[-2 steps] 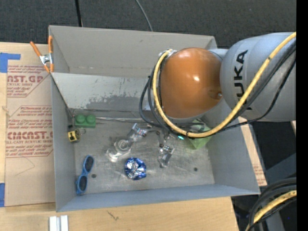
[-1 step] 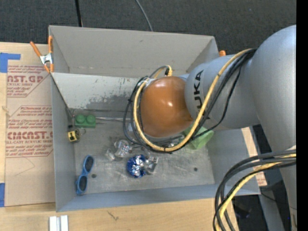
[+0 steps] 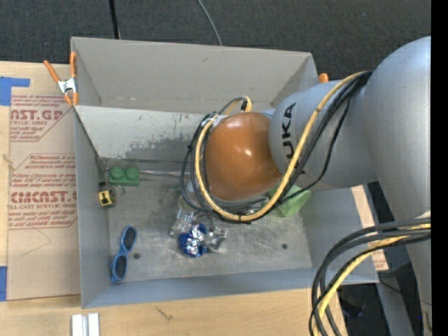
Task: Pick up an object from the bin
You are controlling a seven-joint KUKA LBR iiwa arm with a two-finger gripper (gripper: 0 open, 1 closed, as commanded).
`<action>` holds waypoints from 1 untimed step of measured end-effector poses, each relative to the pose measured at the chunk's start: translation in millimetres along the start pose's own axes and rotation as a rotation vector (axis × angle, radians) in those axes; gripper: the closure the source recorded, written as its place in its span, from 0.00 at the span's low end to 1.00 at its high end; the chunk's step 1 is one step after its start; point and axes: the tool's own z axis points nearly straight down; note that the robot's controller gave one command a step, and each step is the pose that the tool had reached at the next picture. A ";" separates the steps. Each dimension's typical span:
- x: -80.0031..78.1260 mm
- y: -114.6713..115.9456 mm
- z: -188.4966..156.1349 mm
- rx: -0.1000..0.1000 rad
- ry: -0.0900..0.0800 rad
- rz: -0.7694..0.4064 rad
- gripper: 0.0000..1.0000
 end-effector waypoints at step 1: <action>-4.7 -26.7 -109.1 0.007 0.000 -0.035 1.00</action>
Offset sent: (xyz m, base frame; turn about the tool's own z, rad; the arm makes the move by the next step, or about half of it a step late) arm 0.0230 -0.0089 0.1047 -0.0374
